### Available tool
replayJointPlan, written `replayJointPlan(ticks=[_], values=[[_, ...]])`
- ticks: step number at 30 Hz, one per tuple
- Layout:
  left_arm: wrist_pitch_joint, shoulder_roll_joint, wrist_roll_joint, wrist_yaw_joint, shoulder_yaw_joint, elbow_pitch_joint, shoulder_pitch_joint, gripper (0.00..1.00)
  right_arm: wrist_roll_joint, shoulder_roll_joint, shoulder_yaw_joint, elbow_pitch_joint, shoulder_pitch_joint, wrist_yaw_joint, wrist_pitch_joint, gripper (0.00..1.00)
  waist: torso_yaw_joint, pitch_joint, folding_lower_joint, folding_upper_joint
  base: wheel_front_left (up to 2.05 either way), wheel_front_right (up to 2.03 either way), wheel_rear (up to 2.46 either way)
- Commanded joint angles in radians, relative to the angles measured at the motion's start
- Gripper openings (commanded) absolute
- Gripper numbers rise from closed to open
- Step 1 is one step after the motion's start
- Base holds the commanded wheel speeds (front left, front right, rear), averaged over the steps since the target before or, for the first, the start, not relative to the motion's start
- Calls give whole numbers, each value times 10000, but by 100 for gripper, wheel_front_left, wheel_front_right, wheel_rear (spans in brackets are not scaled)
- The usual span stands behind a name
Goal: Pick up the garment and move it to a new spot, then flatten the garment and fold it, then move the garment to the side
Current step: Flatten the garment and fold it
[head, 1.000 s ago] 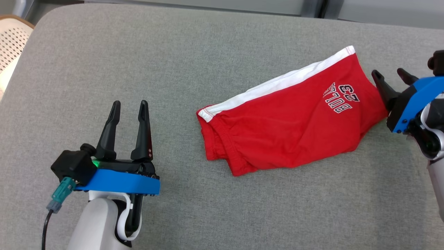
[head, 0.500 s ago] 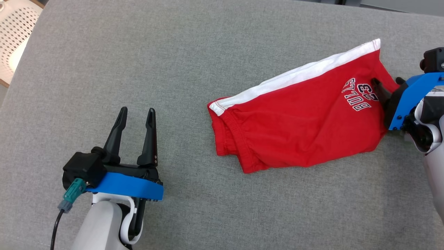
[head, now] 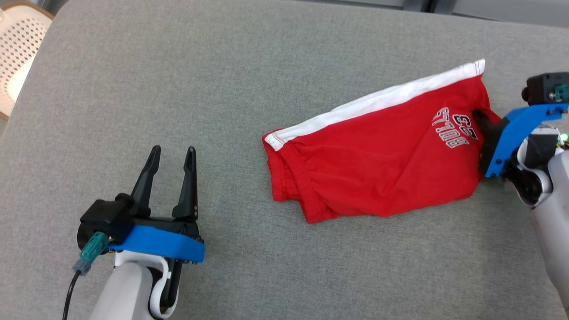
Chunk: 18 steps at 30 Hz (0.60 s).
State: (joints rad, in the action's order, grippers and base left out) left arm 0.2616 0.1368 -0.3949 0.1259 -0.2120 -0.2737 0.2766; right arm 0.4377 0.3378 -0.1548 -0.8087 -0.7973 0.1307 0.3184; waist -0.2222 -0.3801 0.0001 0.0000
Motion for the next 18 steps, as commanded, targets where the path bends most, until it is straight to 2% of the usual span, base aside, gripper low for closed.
replayJointPlan(ticks=[1,7,12,18], values=[[38,85,0,62,4,-44,-189,100,28,168,38,-6,387,1,-115,0,130,167,-1,0,0,0,0],[38,277,12,62,-50,-89,-515,100,-170,445,748,341,1062,1,-722,0,481,697,-1,0,0,0,0],[38,383,45,63,-191,-101,-747,100,-794,664,1752,742,1824,1,-1038,0,684,1063,-1,0,0,0,0],[39,508,-30,63,-243,-145,-899,100,-2048,381,3161,1488,2456,2,-854,0,817,1383,-1,0,0,0,0]])
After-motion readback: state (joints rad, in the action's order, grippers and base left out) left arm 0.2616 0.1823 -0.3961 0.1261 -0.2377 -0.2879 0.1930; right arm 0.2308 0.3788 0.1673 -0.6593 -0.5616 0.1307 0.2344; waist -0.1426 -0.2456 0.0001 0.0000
